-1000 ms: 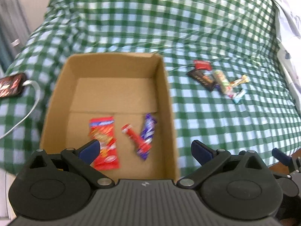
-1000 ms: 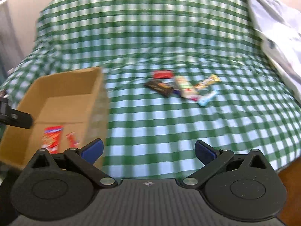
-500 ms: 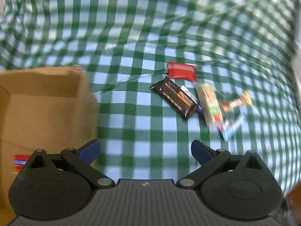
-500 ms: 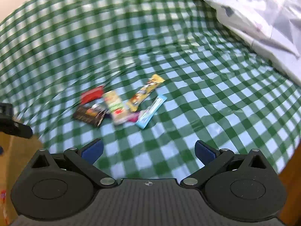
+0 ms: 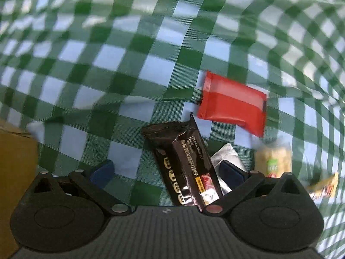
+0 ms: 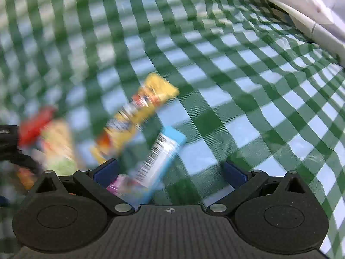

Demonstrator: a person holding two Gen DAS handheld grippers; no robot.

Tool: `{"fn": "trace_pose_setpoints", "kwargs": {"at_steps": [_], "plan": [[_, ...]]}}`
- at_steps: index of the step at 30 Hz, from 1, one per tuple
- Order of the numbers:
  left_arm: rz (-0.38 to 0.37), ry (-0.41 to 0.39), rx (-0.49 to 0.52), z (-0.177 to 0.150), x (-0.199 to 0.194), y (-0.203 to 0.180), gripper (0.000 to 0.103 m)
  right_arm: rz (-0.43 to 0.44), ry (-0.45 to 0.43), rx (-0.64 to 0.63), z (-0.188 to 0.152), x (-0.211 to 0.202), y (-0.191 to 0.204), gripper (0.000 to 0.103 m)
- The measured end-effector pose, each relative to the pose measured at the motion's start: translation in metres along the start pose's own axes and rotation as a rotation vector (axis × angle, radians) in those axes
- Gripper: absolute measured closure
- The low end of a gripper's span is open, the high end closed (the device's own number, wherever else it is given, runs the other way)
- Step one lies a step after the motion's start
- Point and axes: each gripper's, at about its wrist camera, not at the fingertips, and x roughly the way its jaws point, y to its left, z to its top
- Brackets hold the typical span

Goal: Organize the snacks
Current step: 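Grasp the dark chocolate bar with the left gripper while the right grasps the blue stick snack, then carry both snacks over the box and lower them inside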

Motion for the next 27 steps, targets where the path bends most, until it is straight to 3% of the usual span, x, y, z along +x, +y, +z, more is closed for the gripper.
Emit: {"fn": "trace_pose_setpoints", "kwargs": {"at_steps": [4,10,12,13,14,15,16,18,21,27], "plan": [[-0.005,-0.014,0.035,-0.021,-0.005,0.015,0.0,-0.009,-0.062,0.009,-0.022,-0.011,-0.009,0.001],[0.008,0.031,0.009,-0.023,-0.007,0.018,0.003,-0.027,-0.057,-0.036,-0.024,-0.012,-0.009,0.004],[0.01,0.003,0.066,-0.023,-0.013,0.006,0.023,-0.004,-0.077,-0.088,-0.021,-0.014,-0.003,0.029],[0.015,-0.024,0.103,-0.025,-0.018,0.003,0.048,0.019,-0.093,-0.131,-0.022,-0.018,0.0,0.038],[0.006,-0.038,0.137,-0.026,-0.022,0.001,0.06,0.04,-0.102,-0.166,-0.021,-0.022,0.005,0.059],[-0.004,-0.035,0.155,-0.025,-0.024,0.0,0.06,0.057,-0.111,-0.209,-0.024,-0.025,0.008,0.081],[-0.019,-0.019,0.162,-0.026,-0.026,0.002,0.06,0.065,-0.109,-0.235,-0.025,-0.028,0.01,0.086],[-0.046,0.007,0.163,-0.035,-0.032,0.012,0.06,0.058,-0.079,-0.247,-0.029,-0.035,0.009,0.09],[-0.08,-0.016,0.193,-0.056,-0.054,0.028,0.06,0.075,-0.048,-0.169,-0.037,-0.058,-0.008,0.09],[-0.158,-0.05,0.269,-0.11,-0.121,0.06,0.06,0.128,-0.092,-0.084,-0.057,-0.128,-0.028,0.09]]}}
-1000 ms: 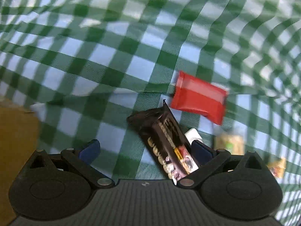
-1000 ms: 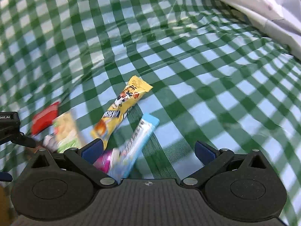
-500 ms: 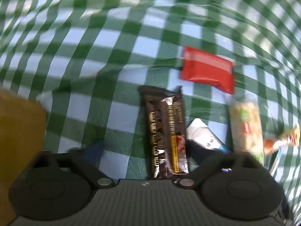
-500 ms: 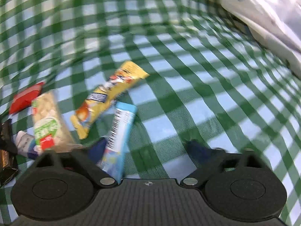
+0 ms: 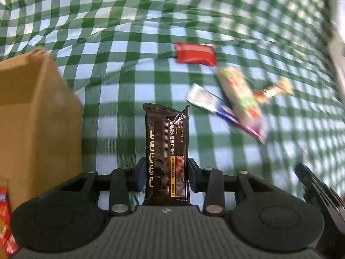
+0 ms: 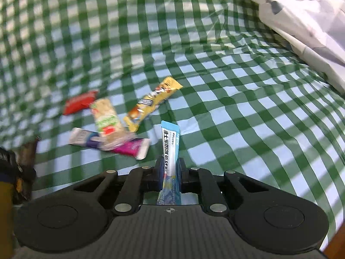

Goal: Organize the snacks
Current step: 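Carry both snacks over the box and lower them inside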

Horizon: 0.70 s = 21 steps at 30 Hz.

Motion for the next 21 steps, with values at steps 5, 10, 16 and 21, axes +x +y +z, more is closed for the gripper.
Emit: {"fn": "trace_pose_setpoints", "kwargs": {"at_steps": [5,10,16,21], "plan": [[-0.058,-0.022,0.056,-0.055,-0.064,0.009,0.06,0.087,0.0,-0.006,-0.017,-0.066,0.017,0.09],[-0.072,-0.037,0.055,-0.114,-0.119,0.039,0.06,0.18,0.023,-0.084,-0.046,-0.129,0.051,0.09],[0.007,-0.065,-0.025,-0.155,-0.167,0.11,0.06,0.278,0.061,-0.176,-0.076,-0.18,0.104,0.09],[0.081,-0.114,-0.114,-0.173,-0.191,0.169,0.06,0.341,0.055,-0.249,-0.091,-0.205,0.15,0.09]]}}
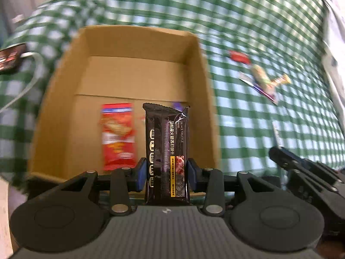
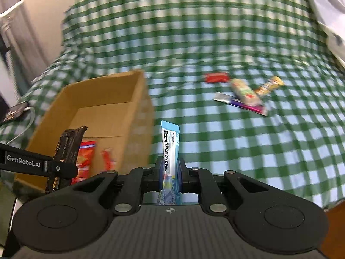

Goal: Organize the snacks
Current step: 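Carry both snacks over the box and lower them inside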

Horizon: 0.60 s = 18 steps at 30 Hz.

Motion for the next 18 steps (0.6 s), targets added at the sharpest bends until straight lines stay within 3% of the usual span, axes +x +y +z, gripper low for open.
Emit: {"fn": "trace_pose_setpoints", "kwargs": {"at_steps": [9,18], "plan": [[0.024,-0.059,-0.074,0.008,-0.018,0.057,0.06,0.067,-0.018,-0.137,0.011,0.003,0.077,0.09],[0.039,-0.061,-0.075,0.024,-0.003,0.073,0.06,0.081,0.004,-0.186,0.019,0.023,0.105,0.09]]}}
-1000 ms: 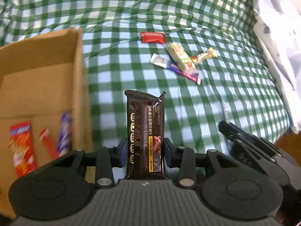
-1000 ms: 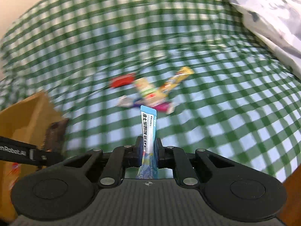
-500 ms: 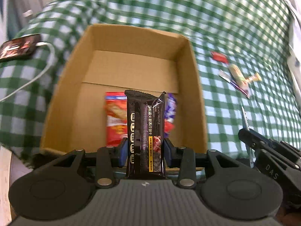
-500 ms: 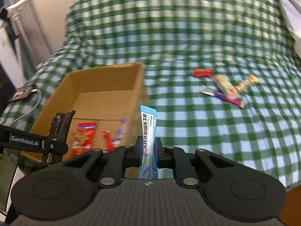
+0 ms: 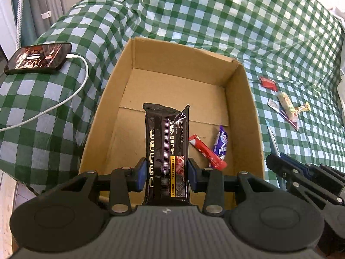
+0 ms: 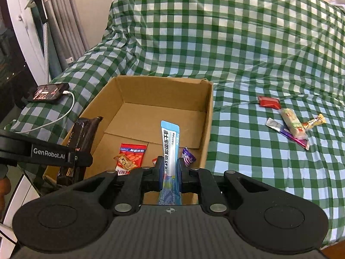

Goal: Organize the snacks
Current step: 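Carry both snacks over the box and lower them inside, then open both grippers to drop the snacks and lift away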

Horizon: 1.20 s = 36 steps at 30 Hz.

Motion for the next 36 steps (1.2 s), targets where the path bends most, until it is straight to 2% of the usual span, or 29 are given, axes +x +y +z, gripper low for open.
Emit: {"fn": "trace_pose_setpoints", "kwargs": {"at_steps": [16,29,30,31,32,33,34,35,36], "plan": [[0.047,0.041,0.038,0.024,0.046,0.0,0.06,0.028,0.051,0.013,0.013,0.053,0.001,0.09],[0.084,0.078,0.052,0.031,0.077,-0.002,0.06,0.015,0.097,0.022,0.015,0.082,-0.002,0.09],[0.091,0.079,0.05,0.032,0.079,-0.001,0.058,0.015,0.097,0.022,0.016,0.084,-0.002,0.089],[0.104,0.079,0.046,0.033,0.081,-0.001,0.04,0.016,0.095,0.023,0.018,0.085,-0.002,0.088],[0.133,0.081,0.042,0.035,0.082,-0.001,0.006,0.026,0.094,0.023,0.02,0.086,-0.001,0.086],[0.162,0.078,0.036,0.037,0.083,-0.001,0.001,0.029,0.093,0.025,0.023,0.087,-0.001,0.081],[0.184,0.057,0.03,0.038,0.08,0.0,0.0,0.03,0.094,0.028,0.025,0.087,-0.001,0.071],[0.185,0.041,0.038,0.038,0.076,0.001,0.0,0.026,0.095,0.032,0.028,0.086,0.0,0.041],[0.18,0.039,0.051,0.038,0.072,0.001,0.0,0.018,0.093,0.032,0.029,0.084,0.0,0.02]]}}
